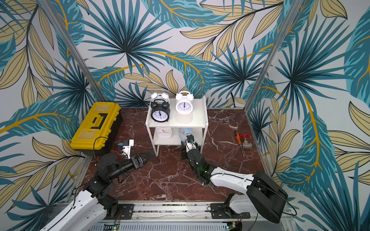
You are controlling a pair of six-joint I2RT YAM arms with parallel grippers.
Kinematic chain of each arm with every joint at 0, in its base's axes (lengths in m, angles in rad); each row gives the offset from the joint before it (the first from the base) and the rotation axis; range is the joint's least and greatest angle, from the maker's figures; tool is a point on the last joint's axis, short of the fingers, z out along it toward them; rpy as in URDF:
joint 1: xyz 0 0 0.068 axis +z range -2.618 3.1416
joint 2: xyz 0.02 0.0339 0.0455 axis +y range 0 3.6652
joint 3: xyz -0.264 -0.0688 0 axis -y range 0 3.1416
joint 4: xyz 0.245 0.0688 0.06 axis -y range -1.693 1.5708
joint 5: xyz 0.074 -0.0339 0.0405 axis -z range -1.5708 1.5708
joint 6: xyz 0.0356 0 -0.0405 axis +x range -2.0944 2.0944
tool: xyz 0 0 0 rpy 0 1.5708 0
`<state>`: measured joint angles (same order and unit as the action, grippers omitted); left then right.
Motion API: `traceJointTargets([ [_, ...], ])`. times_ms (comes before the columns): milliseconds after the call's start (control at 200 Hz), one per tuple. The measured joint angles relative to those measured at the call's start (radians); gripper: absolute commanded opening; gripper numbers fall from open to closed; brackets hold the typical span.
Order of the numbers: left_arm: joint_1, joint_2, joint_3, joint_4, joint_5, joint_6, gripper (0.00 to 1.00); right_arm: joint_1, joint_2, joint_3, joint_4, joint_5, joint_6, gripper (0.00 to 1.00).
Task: Place the alarm clocks on the shelf by style
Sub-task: Place the alarm on the shelf.
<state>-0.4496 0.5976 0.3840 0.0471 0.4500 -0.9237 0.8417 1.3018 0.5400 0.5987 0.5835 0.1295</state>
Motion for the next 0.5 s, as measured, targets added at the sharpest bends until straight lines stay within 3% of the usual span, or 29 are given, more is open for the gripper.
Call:
traceJointTargets([
  [140, 0.000, 0.000, 0.000, 0.001, 0.000, 0.000, 0.85, 0.000, 0.000, 0.008, -0.008, 0.006, -0.009, 0.48],
  [501, 0.000, 0.000, 0.000, 0.001, 0.001, 0.000, 0.85, 0.000, -0.028, 0.008, -0.025, 0.034, -0.030, 0.59],
])
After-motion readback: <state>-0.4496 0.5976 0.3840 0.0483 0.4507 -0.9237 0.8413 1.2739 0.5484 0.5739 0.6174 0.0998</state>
